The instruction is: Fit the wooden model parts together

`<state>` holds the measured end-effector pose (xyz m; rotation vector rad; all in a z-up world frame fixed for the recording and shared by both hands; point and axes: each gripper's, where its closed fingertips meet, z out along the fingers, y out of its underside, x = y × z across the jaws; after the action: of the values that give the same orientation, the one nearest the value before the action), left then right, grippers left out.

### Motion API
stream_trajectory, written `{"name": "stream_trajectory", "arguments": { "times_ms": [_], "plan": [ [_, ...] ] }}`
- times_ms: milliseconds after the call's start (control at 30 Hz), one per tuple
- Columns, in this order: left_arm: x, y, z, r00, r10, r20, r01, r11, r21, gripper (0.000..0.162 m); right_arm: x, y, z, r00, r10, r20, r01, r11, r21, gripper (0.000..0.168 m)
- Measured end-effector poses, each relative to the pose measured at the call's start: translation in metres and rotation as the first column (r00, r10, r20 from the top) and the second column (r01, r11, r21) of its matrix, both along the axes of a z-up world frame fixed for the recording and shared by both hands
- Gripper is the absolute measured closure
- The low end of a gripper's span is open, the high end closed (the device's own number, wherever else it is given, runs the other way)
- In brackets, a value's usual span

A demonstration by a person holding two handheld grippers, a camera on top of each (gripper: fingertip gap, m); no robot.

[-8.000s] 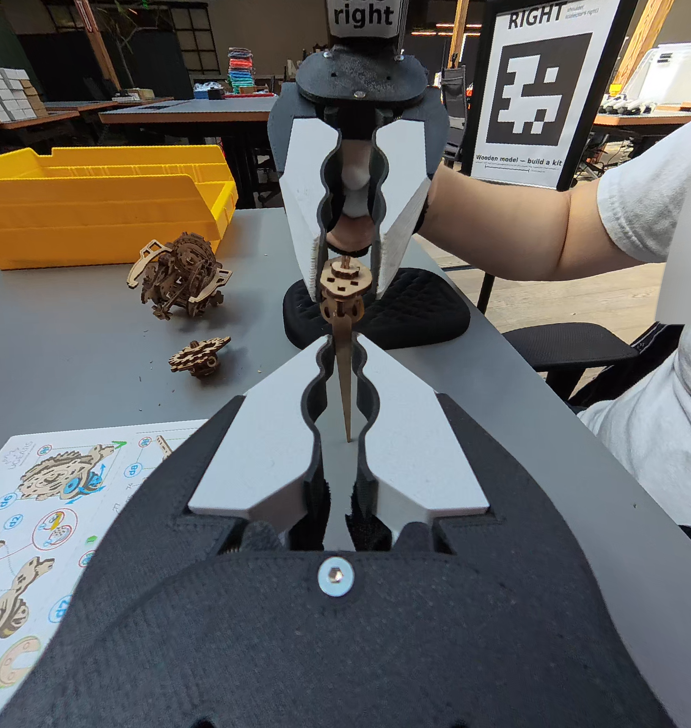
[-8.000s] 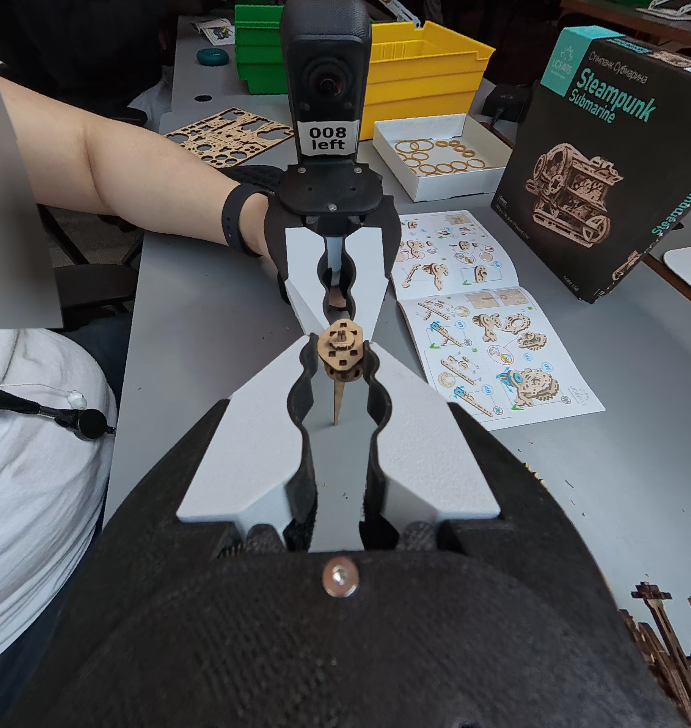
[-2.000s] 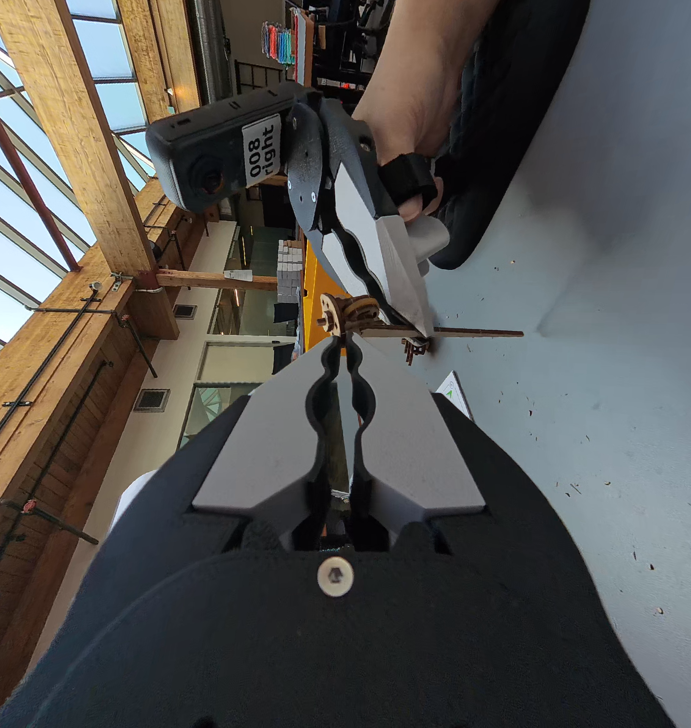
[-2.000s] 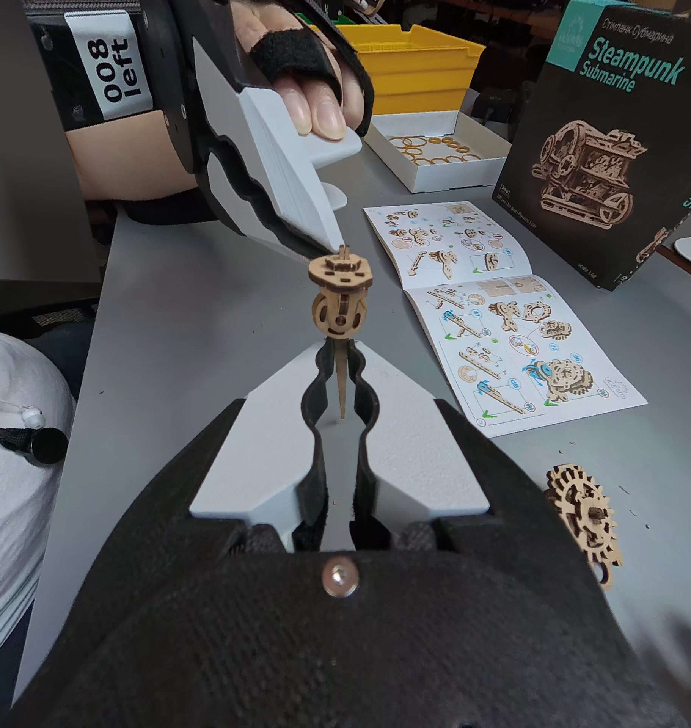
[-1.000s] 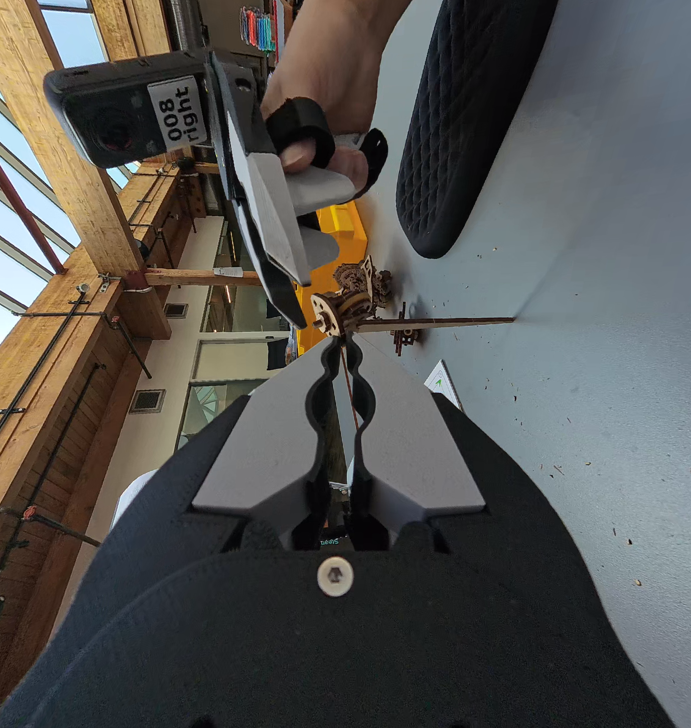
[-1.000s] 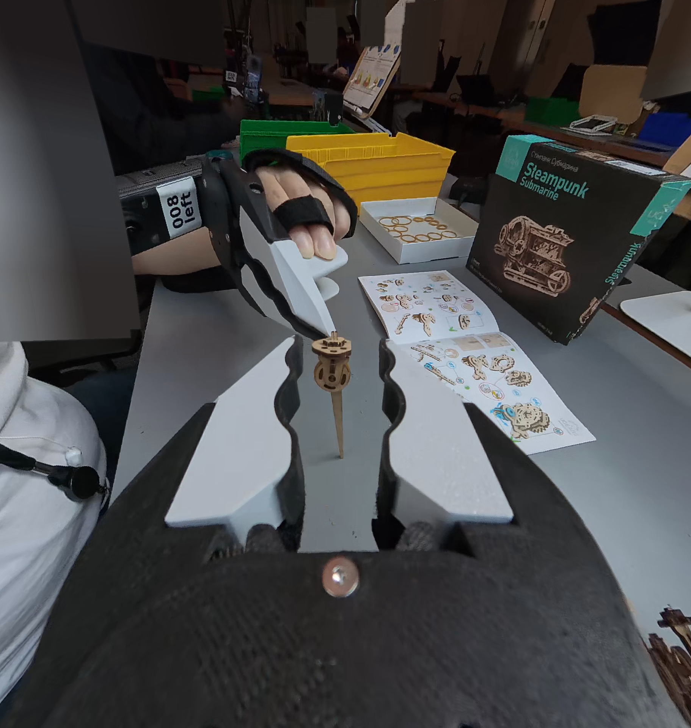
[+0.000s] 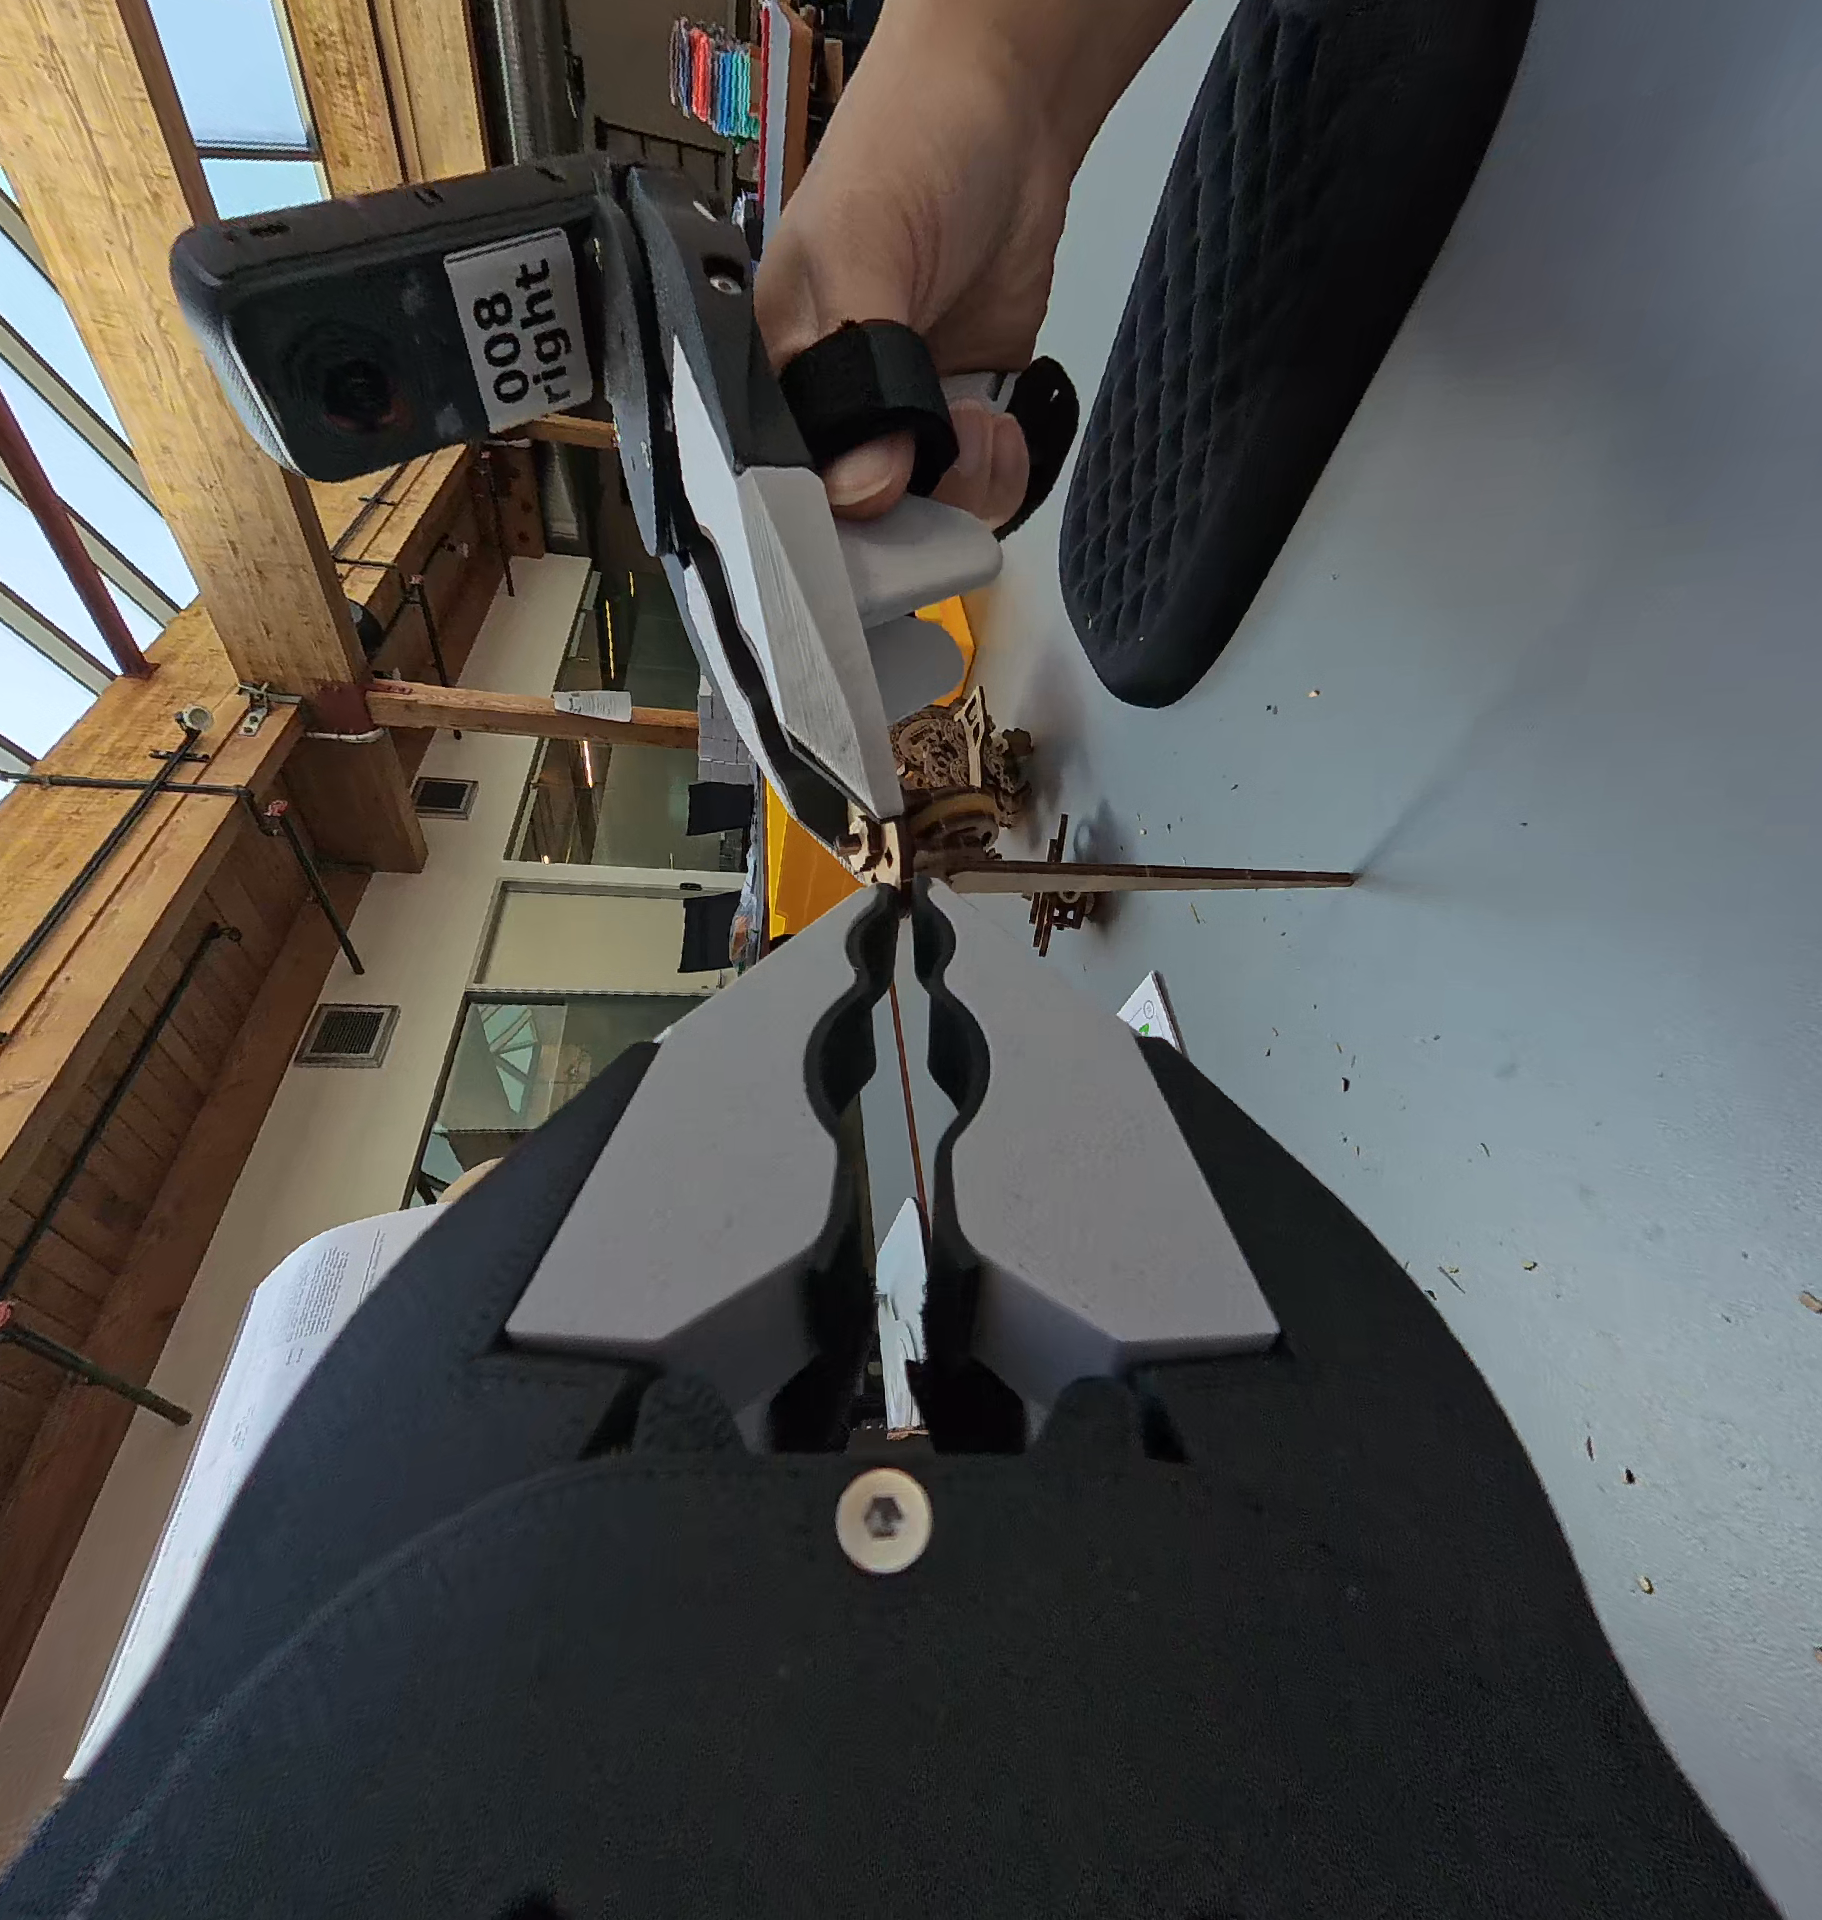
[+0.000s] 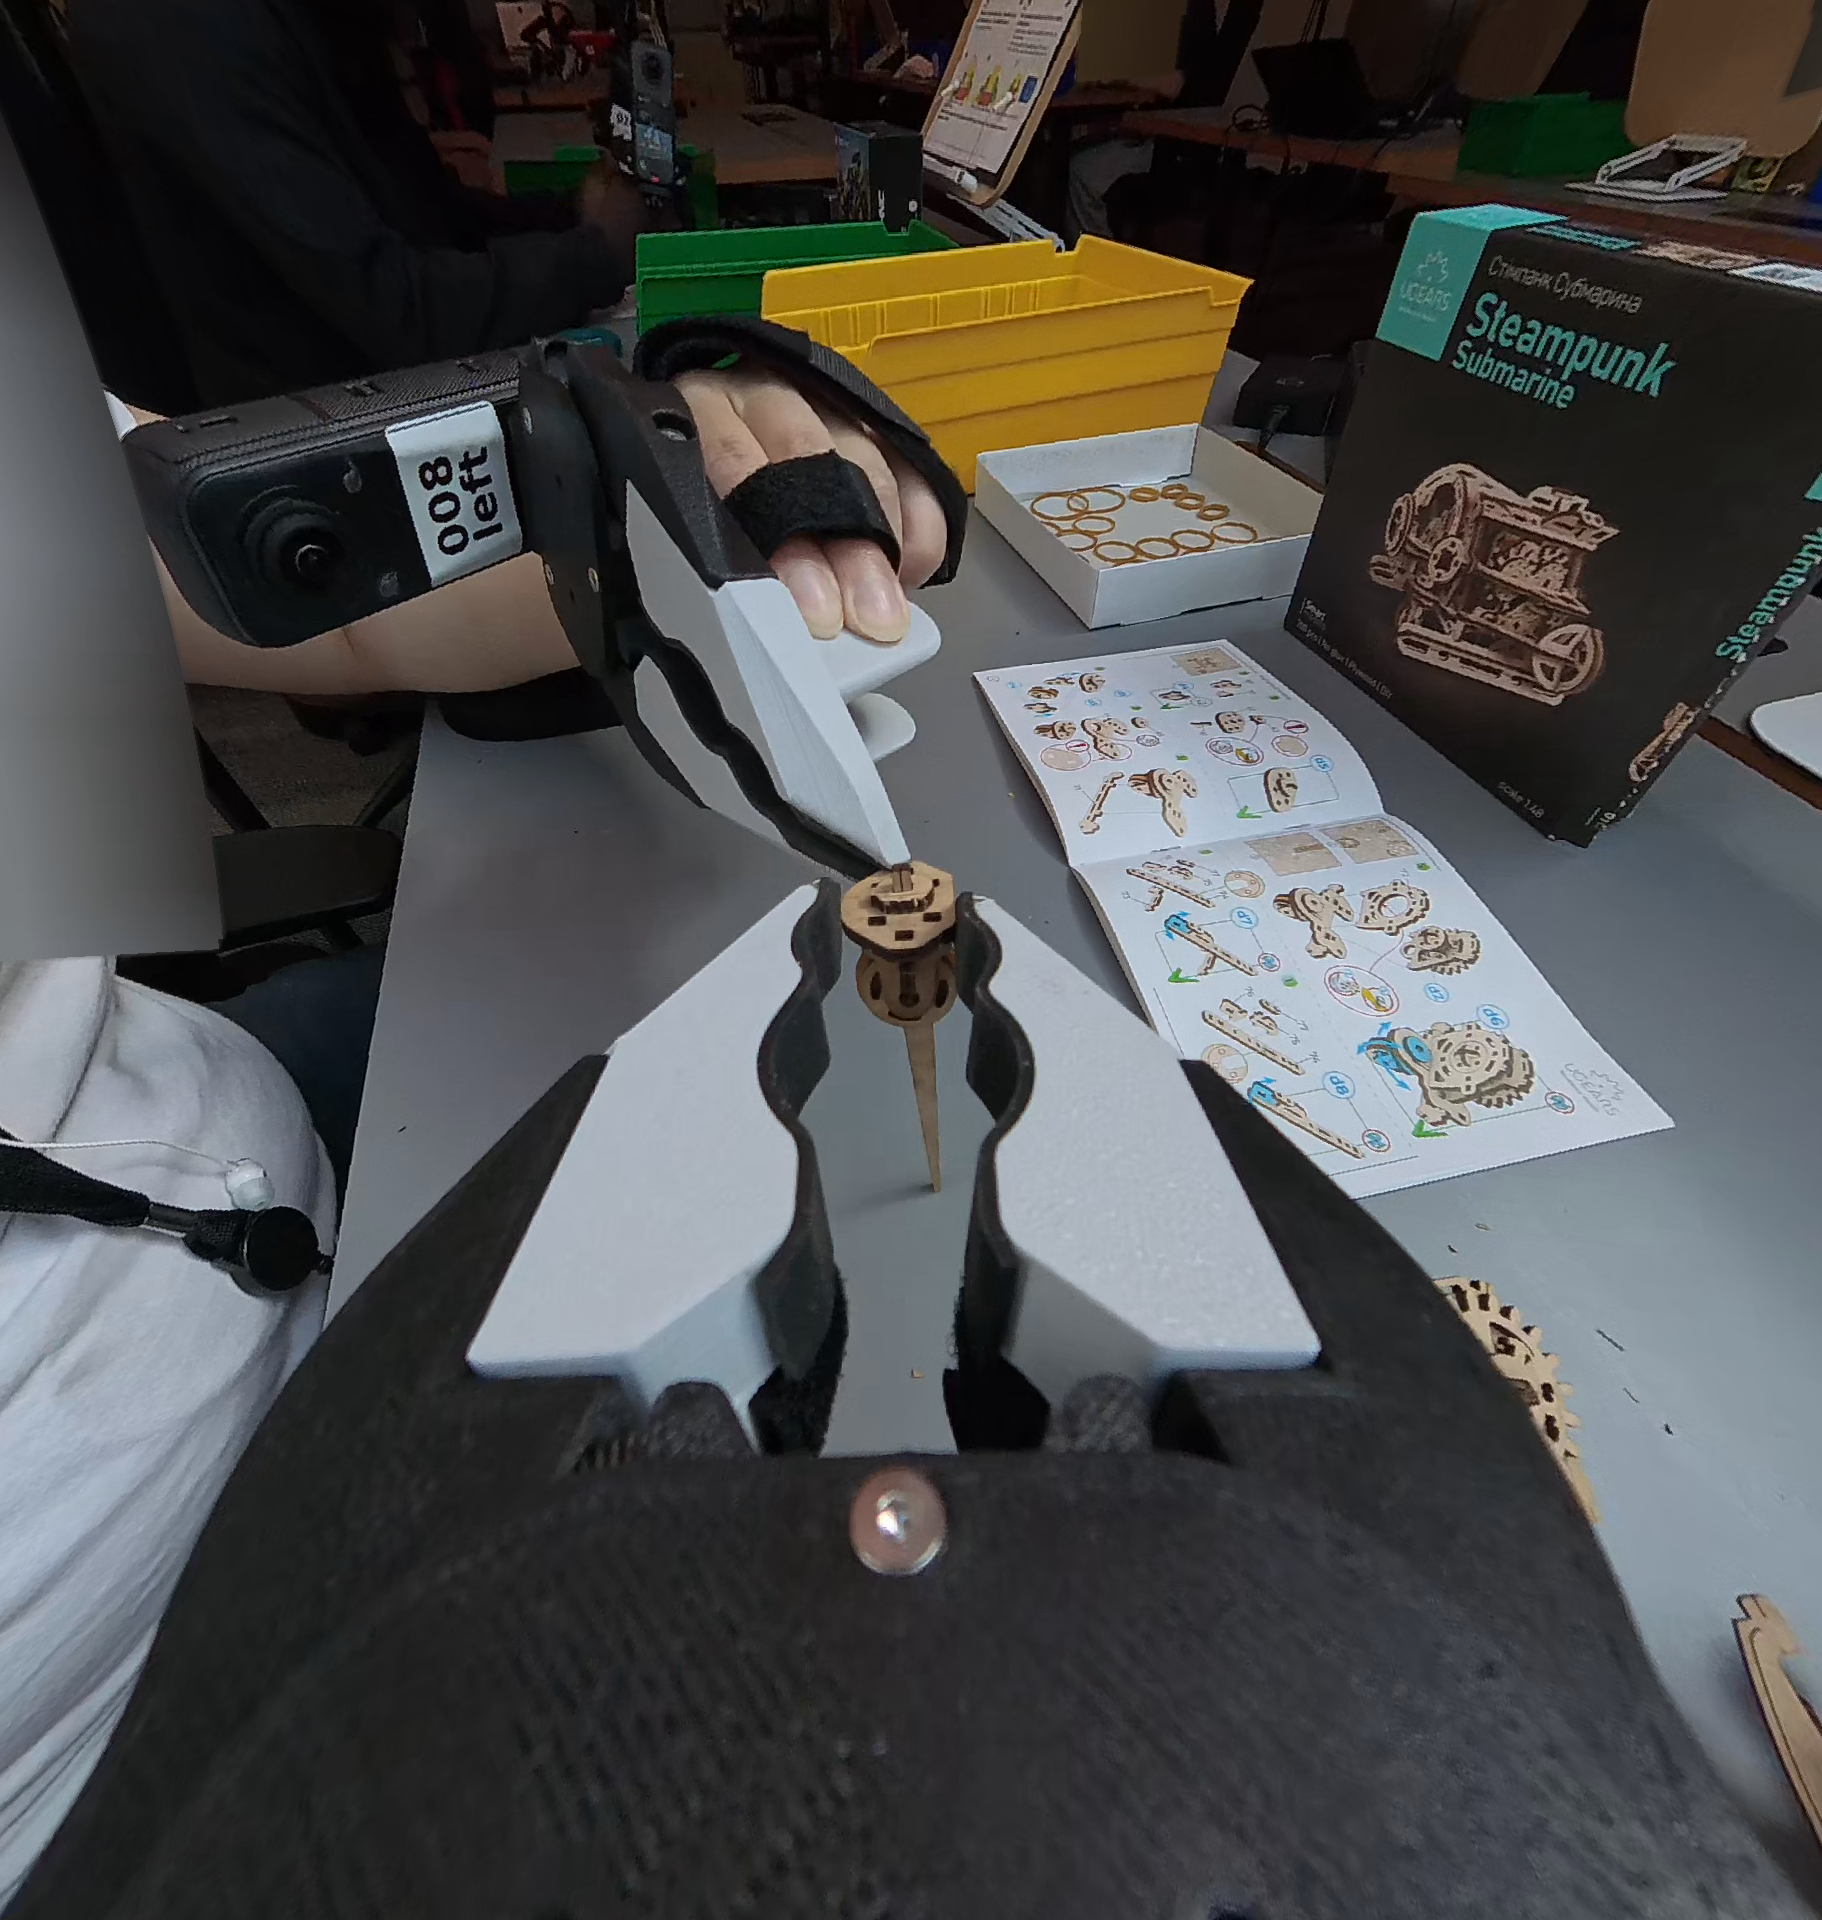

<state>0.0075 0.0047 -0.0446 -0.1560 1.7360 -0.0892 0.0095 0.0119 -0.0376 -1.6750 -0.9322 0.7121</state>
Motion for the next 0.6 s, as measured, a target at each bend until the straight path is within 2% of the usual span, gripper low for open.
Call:
{"name": "stream_trajectory", "arguments": {
  "times_ms": [33, 600],
  "plan": [
    [0.0001, -0.0002, 0.0000, 1.000, 0.000, 0.001, 0.000, 1.000, -0.004, 0.162, 0.0001, -0.0002, -0.0001, 1.000, 0.002, -0.004, -0.002, 1.000, -0.002, 0.148],
    [0.0014, 0.0003, -0.0003, 1.000, -0.003, 0.021, 0.004, 0.998, -0.055, 0.162, 0.0009, -0.0010, -0.0004, 1.000, 0.000, 0.008, 0.000, 1.000, 0.003, 0.148]
  ]
}}
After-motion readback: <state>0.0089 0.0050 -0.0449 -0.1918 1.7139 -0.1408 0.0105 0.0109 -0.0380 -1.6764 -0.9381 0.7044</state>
